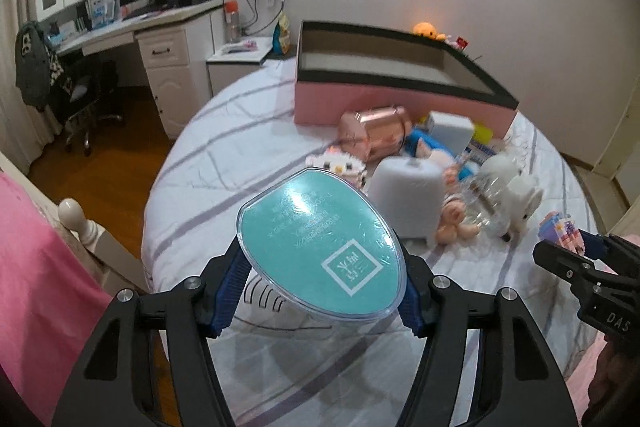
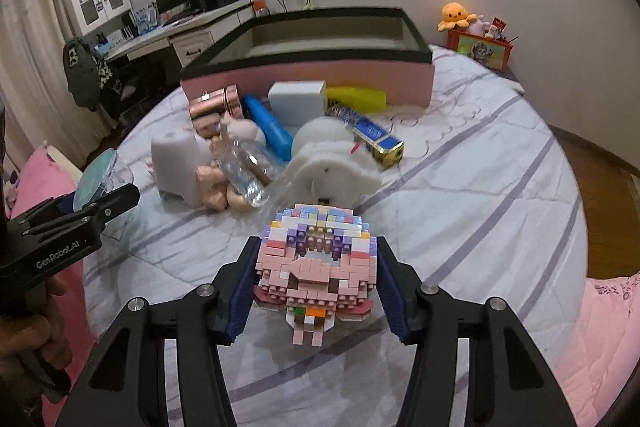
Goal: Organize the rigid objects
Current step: 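Grasp teal brush with left tool while right tool grasps pink block figure, then lower teal brush into box with left tool while right tool drops pink figure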
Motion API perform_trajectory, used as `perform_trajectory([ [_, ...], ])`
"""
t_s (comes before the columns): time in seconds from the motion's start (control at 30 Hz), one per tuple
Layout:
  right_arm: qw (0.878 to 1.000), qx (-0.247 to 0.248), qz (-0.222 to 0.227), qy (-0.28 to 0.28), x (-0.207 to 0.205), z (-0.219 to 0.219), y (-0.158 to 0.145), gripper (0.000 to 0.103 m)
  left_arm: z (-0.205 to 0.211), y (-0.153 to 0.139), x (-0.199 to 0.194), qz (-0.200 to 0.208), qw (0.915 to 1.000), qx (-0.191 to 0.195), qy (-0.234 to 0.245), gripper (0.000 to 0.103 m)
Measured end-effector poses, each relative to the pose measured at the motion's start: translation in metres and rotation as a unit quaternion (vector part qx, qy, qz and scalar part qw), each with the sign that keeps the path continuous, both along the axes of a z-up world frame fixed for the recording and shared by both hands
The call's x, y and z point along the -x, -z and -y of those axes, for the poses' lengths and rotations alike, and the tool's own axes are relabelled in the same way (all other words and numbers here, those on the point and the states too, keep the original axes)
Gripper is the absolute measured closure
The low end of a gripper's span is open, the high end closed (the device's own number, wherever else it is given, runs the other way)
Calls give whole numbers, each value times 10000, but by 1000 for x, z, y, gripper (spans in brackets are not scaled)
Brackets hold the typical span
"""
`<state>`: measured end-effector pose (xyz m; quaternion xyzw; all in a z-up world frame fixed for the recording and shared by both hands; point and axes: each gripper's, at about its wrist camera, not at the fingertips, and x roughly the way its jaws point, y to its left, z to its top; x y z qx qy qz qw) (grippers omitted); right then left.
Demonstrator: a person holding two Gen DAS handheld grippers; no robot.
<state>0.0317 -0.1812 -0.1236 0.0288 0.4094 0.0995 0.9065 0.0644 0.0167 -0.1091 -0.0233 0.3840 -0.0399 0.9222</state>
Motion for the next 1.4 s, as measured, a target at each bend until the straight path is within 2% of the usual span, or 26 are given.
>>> perform_trajectory([
  [0.13, 9998, -69, 175, -11, -3, 2, -15, 48, 1, -15, -6, 154, 9999, 39, 68, 38],
  [0.3, 9986, -57, 528, -69, -26, 4, -45, 48, 1, -35, -29, 367, 9992, 87, 103, 38],
  [0.57, 9960, 21, 893, -2, -109, 14, -77, 48, 7, -70, -103, 749, 9970, 107, 185, 38],
  [0.7, 9967, 22, 805, 24, -152, 14, -76, 48, 16, -69, -141, 666, 9973, 143, 272, 38],
  [0.87, 9986, 50, 529, 21, -192, 12, -60, 48, 27, -61, -181, 517, 9980, 153, 329, 38],
  [1.07, 9997, 71, 231, 15, -217, 13, -41, 47, 39, -40, -215, 151, 9990, -7, 422, 37],
  [1.13, 9998, 93, 157, 18, -222, 13, -36, 47, 41, -34, -220, 45, 9991, -81, 412, 33],
  [1.2, 9999, 94, 85, 17, -225, 13, -31, 46, 42, -30, -223, 17, 9993, -130, 357, 13],
  [1.27, 9999, 83, 55, 23, -227, 14, -27, 39, 40, -31, -219, 91, 9994, -148, 295, 4],
  [1.3, 10000, 65, 51, 44, -227, 15, -27, 25, 39, -32, -217, 141, 9994, -125, 288, 2],
  [1.33, 9999, 59, 71, 79, -226, 16, -27, 19, 37, -34, -213, 187, 9994, -97, 291, 1],
  [1.4, 9999, 54, 97, 131, -221, 18, -29, 19, 34, -38, -208, 272, 9992, -106, 265, 0],
])
